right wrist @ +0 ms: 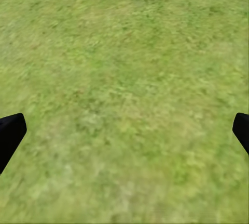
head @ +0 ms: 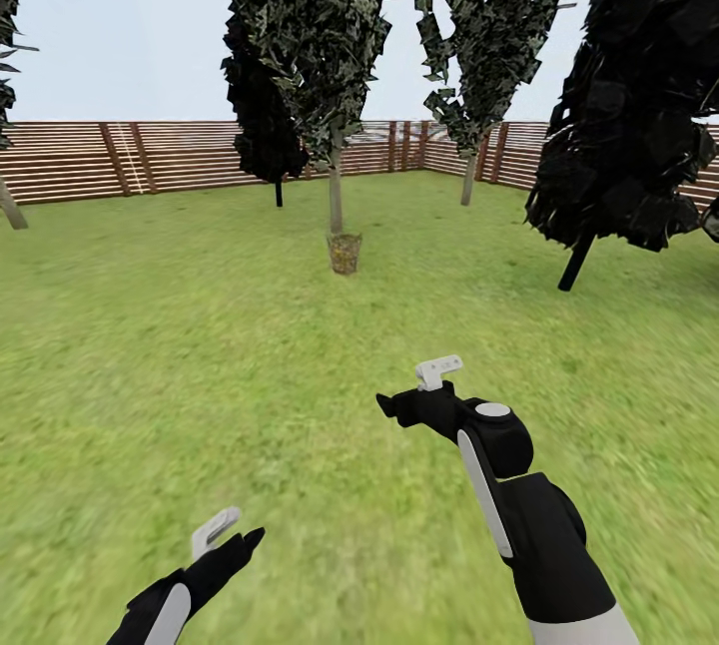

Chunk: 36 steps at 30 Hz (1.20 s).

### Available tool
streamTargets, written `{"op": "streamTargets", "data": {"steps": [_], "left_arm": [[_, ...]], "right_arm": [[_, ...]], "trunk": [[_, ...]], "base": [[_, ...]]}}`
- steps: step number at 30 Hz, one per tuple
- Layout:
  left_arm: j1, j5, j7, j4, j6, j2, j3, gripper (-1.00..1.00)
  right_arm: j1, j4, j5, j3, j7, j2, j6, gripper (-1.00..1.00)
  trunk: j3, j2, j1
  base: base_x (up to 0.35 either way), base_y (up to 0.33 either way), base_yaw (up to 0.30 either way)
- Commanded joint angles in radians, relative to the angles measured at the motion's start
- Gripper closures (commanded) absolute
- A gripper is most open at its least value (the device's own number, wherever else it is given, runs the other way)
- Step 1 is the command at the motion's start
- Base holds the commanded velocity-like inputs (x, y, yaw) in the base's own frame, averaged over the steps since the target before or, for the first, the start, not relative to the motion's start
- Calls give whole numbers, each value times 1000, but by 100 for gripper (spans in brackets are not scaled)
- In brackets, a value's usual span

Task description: Take the three Easter eggs out of the wicker basket on the lawn in the garden, then place them on the lawn next to a single tree (choose any tree) so that all three eggs are next to the same tree and none are left in the basket.

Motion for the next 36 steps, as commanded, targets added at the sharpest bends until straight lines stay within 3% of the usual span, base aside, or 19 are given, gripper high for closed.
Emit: {"op": "streamTargets", "data": {"steps": [1, 36], "left_arm": [[-1, 6, -3, -1, 7, 0, 3, -100], [0, 6, -1, -1, 7, 0, 4, -100]], "right_arm": [[-1, -1, 6, 0, 5, 0, 5, -100], [-1, -1, 10, -3, 4, 4, 6, -100]], "trunk": [[-2, -2, 1], [-2, -2, 1]], "base": [[334, 0, 0], [334, 0, 0]]}}
